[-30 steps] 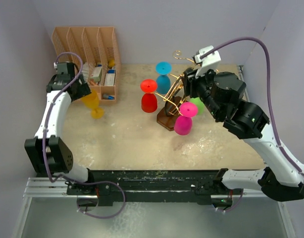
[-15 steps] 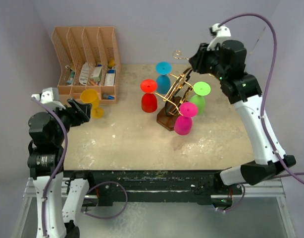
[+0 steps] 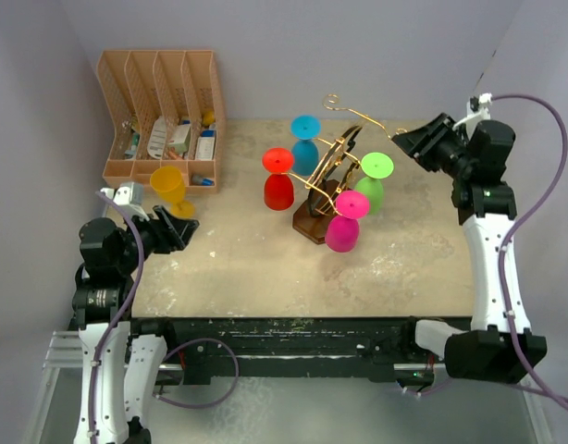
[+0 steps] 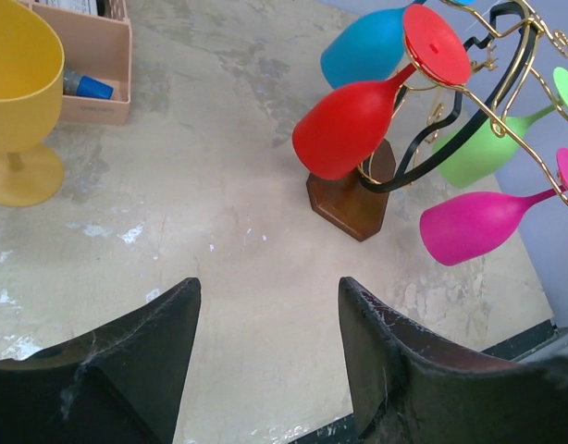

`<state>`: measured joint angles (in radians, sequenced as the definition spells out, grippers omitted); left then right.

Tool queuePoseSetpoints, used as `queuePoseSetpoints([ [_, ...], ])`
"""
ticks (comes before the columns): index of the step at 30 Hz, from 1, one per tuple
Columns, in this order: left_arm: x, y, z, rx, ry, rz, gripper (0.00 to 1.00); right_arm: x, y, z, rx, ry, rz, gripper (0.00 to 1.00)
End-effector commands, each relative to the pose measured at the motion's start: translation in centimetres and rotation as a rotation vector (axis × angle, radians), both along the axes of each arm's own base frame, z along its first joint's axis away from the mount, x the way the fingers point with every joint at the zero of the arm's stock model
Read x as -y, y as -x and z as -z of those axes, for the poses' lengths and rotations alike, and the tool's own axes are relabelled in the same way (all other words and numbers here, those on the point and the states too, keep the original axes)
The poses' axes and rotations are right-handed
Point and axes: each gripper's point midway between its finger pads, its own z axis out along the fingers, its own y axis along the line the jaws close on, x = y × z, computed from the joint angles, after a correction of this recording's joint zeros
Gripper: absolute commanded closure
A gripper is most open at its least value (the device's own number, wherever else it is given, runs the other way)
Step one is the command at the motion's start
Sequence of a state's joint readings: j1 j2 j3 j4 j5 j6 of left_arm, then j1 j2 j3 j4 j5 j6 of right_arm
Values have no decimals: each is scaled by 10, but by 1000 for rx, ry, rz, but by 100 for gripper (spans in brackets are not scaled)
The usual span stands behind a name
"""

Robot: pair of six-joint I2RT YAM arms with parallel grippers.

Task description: Take the wine glass off the wine glass rack

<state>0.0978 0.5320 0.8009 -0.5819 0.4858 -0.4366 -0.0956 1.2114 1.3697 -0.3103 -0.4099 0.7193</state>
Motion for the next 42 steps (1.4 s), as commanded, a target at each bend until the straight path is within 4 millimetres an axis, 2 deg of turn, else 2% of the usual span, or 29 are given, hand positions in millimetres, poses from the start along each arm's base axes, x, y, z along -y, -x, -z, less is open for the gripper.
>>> queuePoseSetpoints([
  [1,7,-4,-21,96,7,47,35,-6,14,4,41,-143,-78,54],
  [5,6,-3,-18,87,-2,46,35,-6,18,32,1,-182,-85,55],
  [12,5,-4,-18,88,-1,40,34,-8,22,47,-20,-192,-98,57],
  [38,6,-4,-16,75,4,39,34,-20,16,57,-19,-221,-206,63],
  [42,5,-5,-15,72,3,37,34,-20,14,53,1,-218,-204,64],
])
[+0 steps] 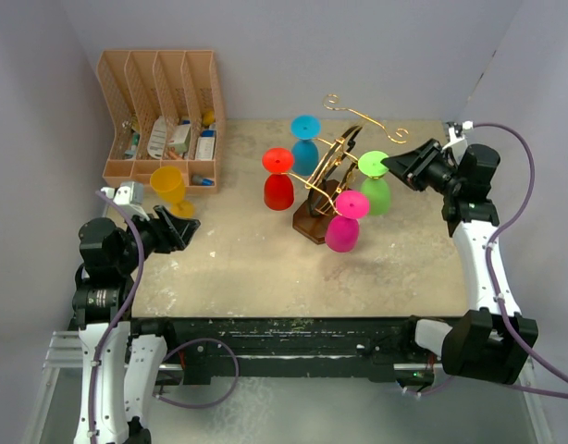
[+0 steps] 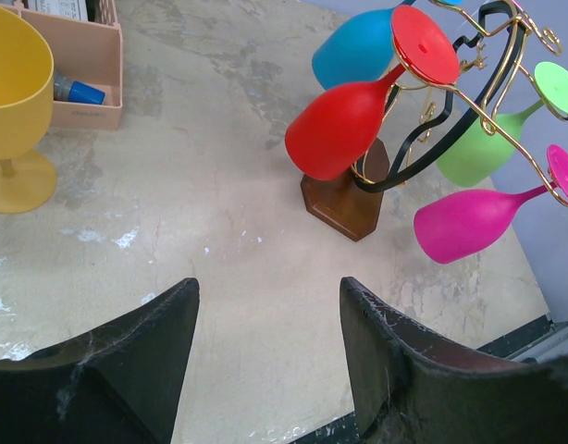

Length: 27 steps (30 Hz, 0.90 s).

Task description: Take the wine glass off the wine glass rack

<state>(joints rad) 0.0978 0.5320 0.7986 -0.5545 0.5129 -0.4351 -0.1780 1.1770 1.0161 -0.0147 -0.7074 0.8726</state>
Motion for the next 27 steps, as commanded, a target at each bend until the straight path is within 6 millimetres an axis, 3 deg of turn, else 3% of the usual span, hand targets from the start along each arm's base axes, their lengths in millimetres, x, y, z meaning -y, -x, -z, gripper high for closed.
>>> queuePoseSetpoints([
  [1,1,-4,-9,45,1,11,34,-3,-1,-20,90,-5,-30,64],
  [6,2,-5,-9,43,3,16,34,-2,-4,-26,120,-5,-24,66],
  [27,3,-5,-8,38,6,21,35,-14,-8,-15,107,10,-73,72],
])
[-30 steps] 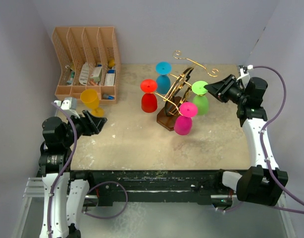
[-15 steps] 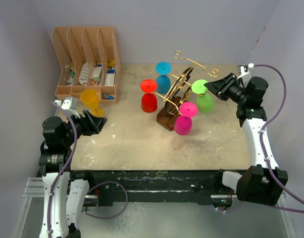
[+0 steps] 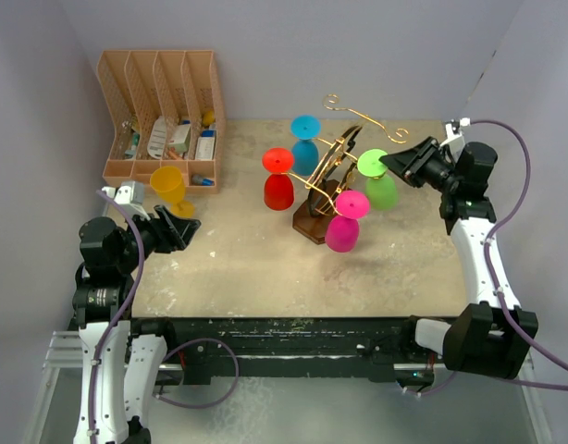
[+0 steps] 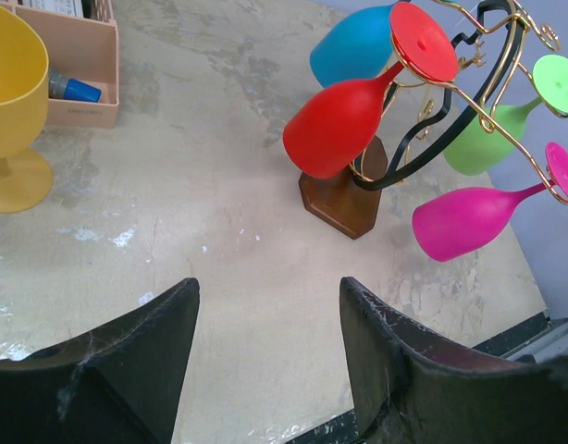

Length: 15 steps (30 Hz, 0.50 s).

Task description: Take the wine glass off the wine glass rack

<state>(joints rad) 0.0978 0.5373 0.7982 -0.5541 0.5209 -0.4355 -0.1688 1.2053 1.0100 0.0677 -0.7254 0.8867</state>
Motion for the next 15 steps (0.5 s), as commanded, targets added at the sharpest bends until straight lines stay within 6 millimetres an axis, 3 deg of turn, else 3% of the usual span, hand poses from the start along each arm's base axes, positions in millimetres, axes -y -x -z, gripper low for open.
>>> queuePoseSetpoints([
  [1,2,-5,-8,44,2,13,35,-11,0,-11,66,20,-50,75],
  [11,2,-5,-8,42,4,13,35,-10,0,-11,54,19,-31,99],
  [15,2,-5,-8,41,4,13,35,-9,7,-21,50,-13,0,100],
])
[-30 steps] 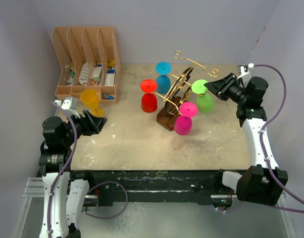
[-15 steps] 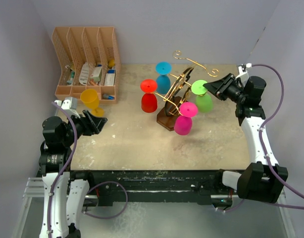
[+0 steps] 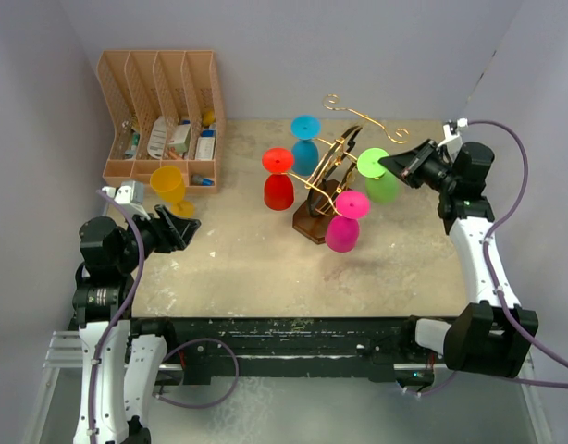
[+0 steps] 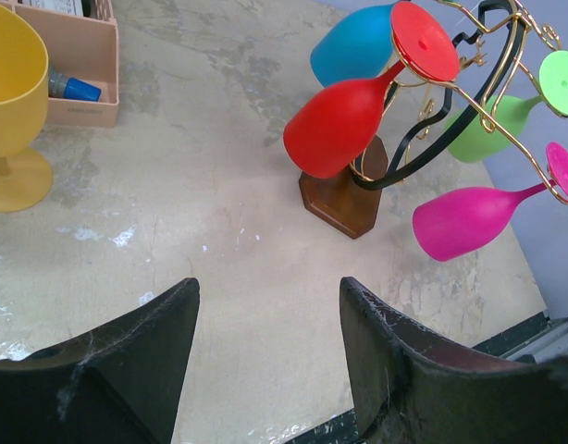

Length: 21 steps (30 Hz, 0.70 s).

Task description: Take the wine glass off the wine glass rack

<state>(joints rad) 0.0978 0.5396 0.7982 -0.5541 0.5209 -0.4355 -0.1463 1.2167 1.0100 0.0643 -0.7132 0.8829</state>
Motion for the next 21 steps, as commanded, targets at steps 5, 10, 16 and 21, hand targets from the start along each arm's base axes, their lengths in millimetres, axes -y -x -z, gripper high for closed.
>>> queuePoseSetpoints([
  [5,2,-5,-8,42,5,12,35,4,14,-24,45,-52,91,100],
  [10,1,-5,-8,42,5,10,35,6,19,-21,34,-51,110,100],
  [16,1,-5,-8,43,4,10,34,1,27,-14,20,-70,89,100],
  [21,1,-5,-8,45,4,10,34,-4,28,-16,40,-74,42,100],
])
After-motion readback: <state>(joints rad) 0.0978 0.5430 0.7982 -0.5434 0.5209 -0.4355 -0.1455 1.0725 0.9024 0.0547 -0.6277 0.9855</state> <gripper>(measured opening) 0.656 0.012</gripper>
